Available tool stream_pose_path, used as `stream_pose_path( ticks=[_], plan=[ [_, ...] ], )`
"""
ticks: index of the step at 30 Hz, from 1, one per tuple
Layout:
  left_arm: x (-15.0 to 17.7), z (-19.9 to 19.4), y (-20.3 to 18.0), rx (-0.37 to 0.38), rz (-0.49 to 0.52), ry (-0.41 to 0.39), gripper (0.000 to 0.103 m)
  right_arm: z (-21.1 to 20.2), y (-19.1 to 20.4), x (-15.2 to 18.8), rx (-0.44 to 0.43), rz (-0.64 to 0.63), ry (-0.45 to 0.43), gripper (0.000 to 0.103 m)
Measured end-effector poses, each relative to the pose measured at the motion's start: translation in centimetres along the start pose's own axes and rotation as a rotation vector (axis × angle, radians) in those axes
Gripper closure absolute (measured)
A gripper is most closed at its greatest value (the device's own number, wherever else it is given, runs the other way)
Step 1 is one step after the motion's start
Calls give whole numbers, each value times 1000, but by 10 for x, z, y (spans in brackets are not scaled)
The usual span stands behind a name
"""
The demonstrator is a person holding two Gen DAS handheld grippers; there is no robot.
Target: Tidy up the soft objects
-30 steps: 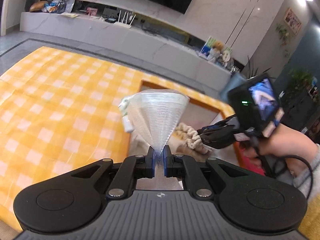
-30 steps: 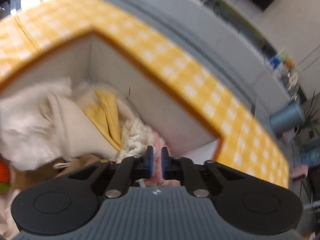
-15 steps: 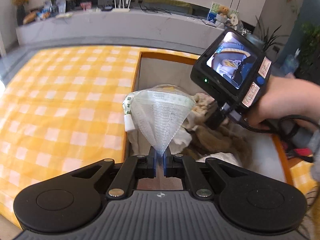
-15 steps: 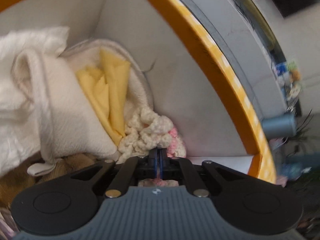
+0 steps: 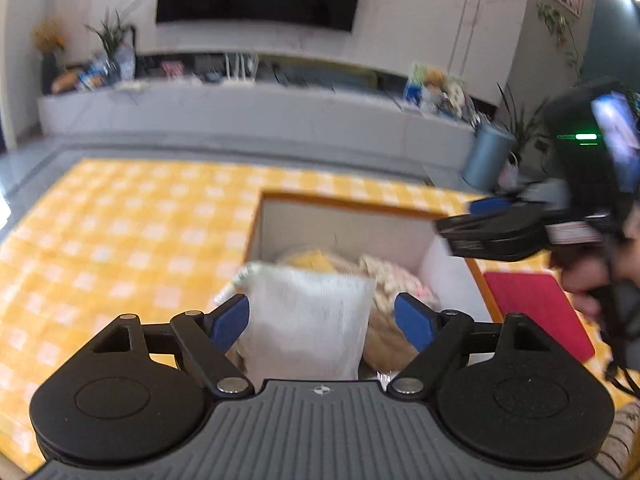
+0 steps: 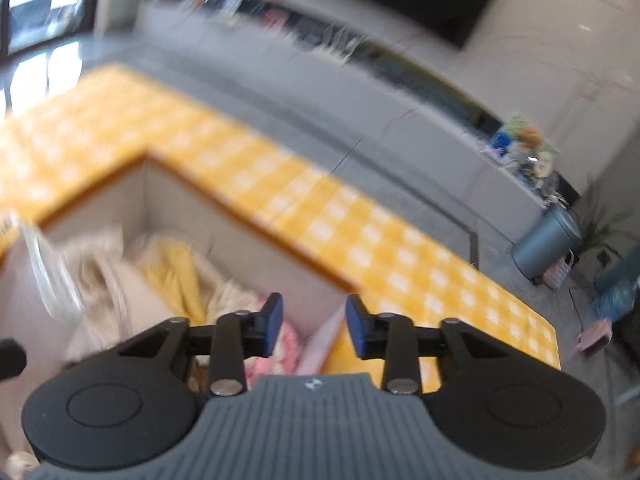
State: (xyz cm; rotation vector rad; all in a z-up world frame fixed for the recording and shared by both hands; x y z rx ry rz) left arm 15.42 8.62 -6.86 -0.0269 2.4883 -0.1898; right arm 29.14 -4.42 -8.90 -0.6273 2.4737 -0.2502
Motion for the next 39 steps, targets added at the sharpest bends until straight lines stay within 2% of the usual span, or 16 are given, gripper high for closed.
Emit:
stream_pose_path(
  ticks=[3,5,7,11,14,18,22,26,28,31,35,39],
  plan=[
    [-6,-17,-8,36,29,-65,6,-34,-26,13,-37,131,-99,48],
    [-8,-29,-14,63,41,-121,5,-50,-38,25,-50,216,-163,29],
    [-12,-38,-23,58,56,-173,1,-58,-44,45,-26,276,-198,15],
    [-15,-58,-43,80,77,-304,0,-67,-39,78,20,296,-243,6],
    [-12,-70,-63,74,156,-435,0,-74,-42,98,27,342,-287,6],
    [-9,-73,-85,36,183,-514,0,-83,-45,116,-6,400,-332,6],
    [-7,-65,-94,-4,143,-511,0,-88,-49,120,18,399,-358,6],
    [-1,-55,-101,-33,182,-490,0,-89,-50,126,3,411,-358,5],
    [4,-55,-100,-41,193,-513,0,-85,-49,127,-1,402,-345,5],
    [7,-55,-95,-79,136,-534,0,-78,-46,129,-2,392,-323,5],
    [7,-52,-90,-65,104,-522,0,-74,-42,129,-20,381,-315,5],
    [7,-48,-87,-98,120,-501,0,-72,-36,127,-30,366,-318,5]
  ],
)
Point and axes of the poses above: each gripper's, at about its wrist camera, not at the fingertips, and z roughly the way its jaws point, y to its left, x to its underside, the point moved 10 cm from there along z, roughly the way its jaws point, and after that the axes turned 15 degrees about y, right-handed, at the moved point
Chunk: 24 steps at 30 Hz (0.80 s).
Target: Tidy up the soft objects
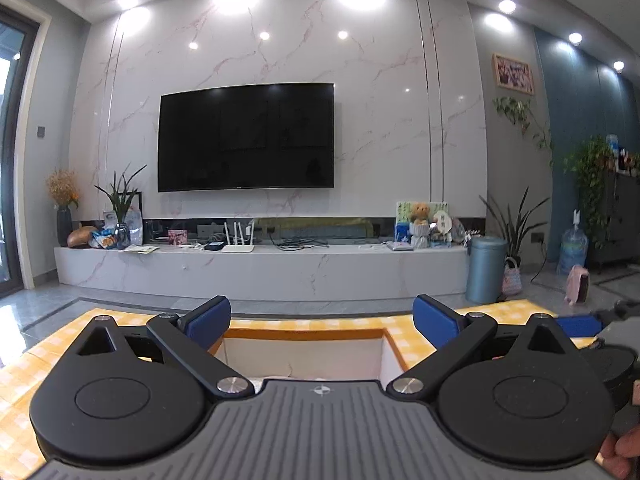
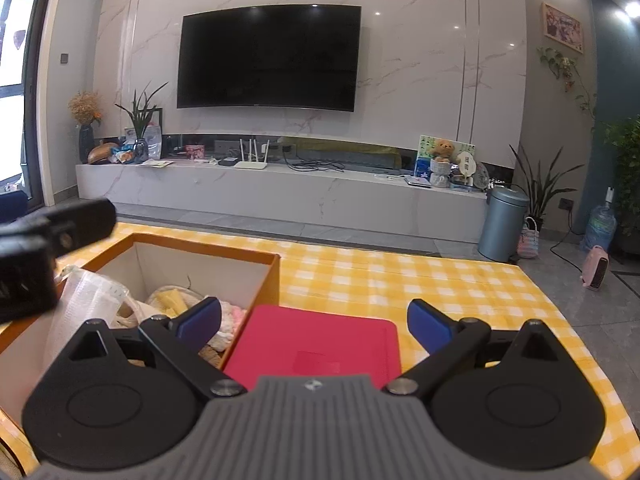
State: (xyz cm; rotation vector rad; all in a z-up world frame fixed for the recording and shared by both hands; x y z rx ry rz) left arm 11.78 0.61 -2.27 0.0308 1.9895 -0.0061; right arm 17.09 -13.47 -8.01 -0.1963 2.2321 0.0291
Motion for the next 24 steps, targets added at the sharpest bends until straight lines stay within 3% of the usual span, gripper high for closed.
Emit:
stream_pose_path(
  ticks=[12,24],
  plan=[
    [14,11,10,23,-41,98,0,0,1,2,-4,-25,-8,5],
    [18,12,12,9,-45,117,0,0,7,2,1,-70,4,6]
  ],
)
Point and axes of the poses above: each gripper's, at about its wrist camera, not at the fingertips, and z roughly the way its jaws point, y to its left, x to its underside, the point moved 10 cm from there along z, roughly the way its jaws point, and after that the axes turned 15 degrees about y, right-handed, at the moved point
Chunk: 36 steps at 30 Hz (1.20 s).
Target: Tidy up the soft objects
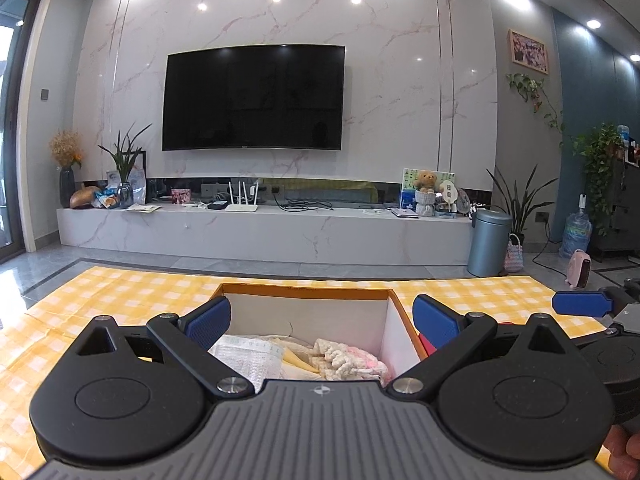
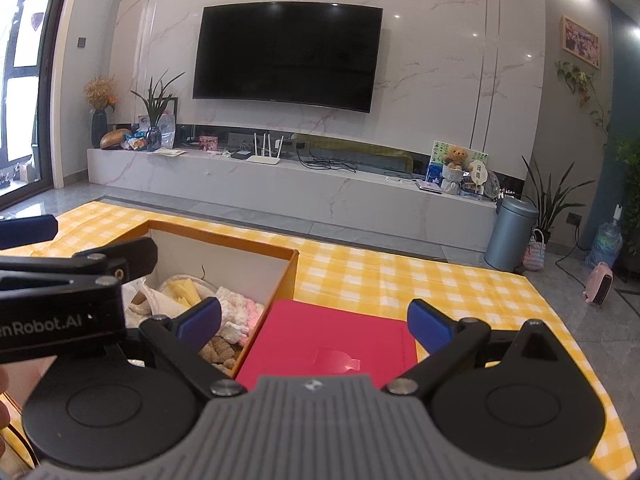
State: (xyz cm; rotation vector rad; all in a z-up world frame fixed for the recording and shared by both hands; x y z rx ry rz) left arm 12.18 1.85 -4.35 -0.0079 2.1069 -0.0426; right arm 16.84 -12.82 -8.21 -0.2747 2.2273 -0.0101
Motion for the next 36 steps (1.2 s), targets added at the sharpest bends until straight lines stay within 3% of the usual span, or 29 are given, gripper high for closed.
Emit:
stream_pose_path(
  ticks=[36],
  plan=[
    [6,10,5,-26,-22,51,0,7,8,6,4,-27,22,6]
  ],
)
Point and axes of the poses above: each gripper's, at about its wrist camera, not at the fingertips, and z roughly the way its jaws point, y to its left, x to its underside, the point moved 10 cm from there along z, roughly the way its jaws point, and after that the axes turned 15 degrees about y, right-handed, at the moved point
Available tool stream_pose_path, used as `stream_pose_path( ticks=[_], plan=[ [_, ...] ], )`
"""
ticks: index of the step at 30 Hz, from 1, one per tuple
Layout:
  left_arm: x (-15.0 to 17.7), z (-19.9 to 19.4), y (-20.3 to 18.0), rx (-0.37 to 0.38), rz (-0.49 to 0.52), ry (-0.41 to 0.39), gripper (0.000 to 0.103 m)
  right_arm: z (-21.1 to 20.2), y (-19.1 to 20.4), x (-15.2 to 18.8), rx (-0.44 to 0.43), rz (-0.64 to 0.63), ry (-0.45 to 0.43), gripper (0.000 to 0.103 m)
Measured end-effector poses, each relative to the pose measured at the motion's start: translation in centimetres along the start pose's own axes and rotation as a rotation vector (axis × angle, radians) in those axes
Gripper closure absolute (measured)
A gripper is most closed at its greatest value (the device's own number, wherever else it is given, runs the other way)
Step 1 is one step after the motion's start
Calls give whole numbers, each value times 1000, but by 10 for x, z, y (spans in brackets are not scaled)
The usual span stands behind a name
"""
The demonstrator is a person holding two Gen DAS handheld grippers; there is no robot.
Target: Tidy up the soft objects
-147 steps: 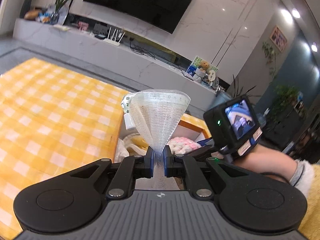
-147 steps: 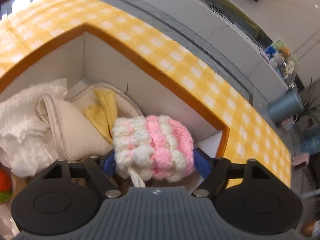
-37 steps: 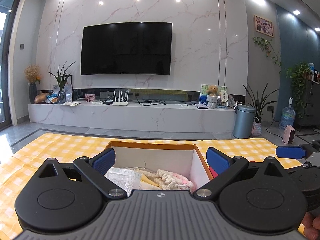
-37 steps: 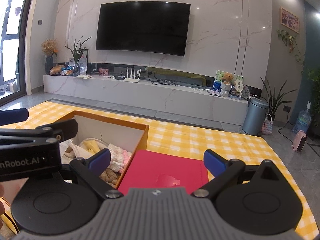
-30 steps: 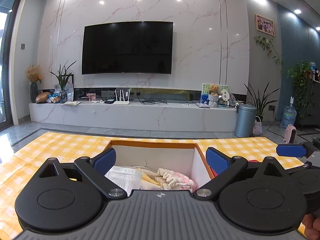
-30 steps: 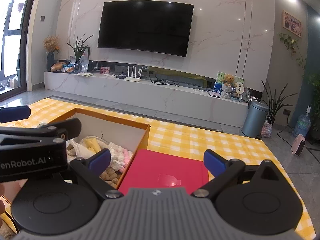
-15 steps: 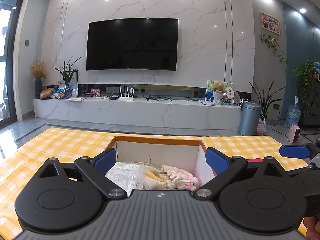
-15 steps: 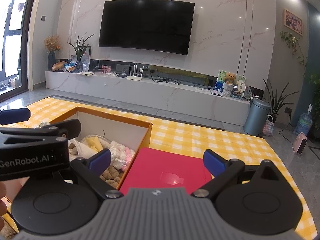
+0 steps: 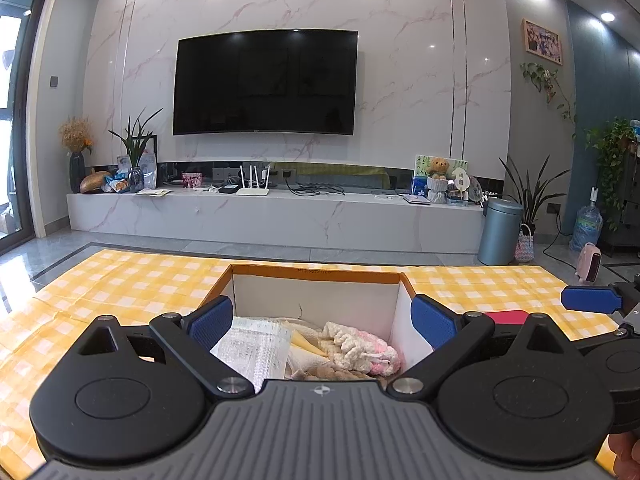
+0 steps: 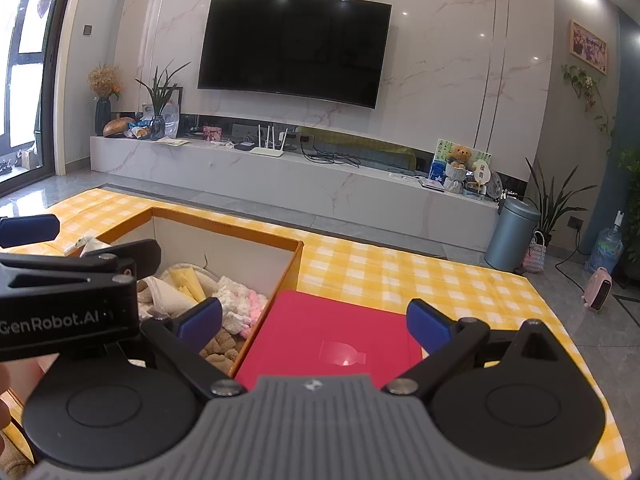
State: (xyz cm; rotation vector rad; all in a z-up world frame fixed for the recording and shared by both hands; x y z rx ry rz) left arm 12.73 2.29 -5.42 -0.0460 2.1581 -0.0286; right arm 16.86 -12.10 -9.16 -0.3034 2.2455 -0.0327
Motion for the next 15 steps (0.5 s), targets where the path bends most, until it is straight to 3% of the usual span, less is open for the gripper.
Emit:
stream_pose_path(
  ticks=[15],
  plan=[
    [7,4,1,-4,-9,41,0,6,2,2,-10,-9,21,6]
  ],
)
Point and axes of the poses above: each gripper's, at about its wrist camera, not at the fingertips, and z roughly the way its jaws point, y to its left, x to its underside, the point moved 10 cm from there along z, roughly the way its jaws point, and after that the axes turned 15 degrees about y, right-handed, at the moved point
